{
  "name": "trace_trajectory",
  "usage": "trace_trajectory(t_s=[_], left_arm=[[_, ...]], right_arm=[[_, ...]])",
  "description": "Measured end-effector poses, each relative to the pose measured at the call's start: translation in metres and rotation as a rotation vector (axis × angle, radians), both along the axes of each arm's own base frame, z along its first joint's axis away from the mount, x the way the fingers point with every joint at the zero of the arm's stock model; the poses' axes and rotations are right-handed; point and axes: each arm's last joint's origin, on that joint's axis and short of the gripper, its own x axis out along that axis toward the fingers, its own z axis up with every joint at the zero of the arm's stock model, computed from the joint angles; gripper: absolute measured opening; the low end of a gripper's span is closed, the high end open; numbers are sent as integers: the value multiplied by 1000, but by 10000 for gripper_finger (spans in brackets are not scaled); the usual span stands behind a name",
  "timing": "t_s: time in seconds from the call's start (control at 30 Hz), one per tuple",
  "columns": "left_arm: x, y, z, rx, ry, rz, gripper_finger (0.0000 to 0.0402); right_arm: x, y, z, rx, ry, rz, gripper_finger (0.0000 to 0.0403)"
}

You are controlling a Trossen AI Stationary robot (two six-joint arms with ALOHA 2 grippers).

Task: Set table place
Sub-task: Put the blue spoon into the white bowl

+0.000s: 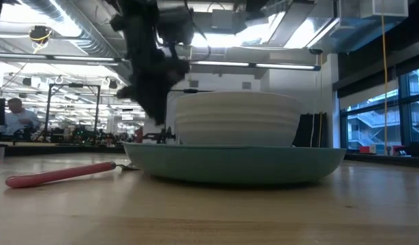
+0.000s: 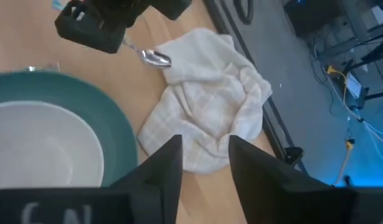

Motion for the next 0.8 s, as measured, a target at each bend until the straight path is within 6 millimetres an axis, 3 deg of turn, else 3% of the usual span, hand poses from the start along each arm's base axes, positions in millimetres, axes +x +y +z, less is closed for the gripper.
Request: trace_trajectory(t_s=[0.2, 0.4, 0.53, 0.63, 0.8], left_arm=[[-12, -22, 52, -71, -51, -89, 9], [-7, -55, 104, -80, -44, -249, 9], [0, -75, 128, -77, -45, -340, 9], [5, -86, 135, -113, 2, -386, 9], [22, -101, 126, -134, 98, -447, 9]], right_arm=[[-16, -8, 23, 26, -62, -6, 116], [-29, -16, 39, 86, -66, 27, 119], [-39, -18, 49, 152, -53, 75, 129], [-48, -19, 56, 224, -56, 104, 134], [-64, -17, 69, 309, -78, 145, 133]])
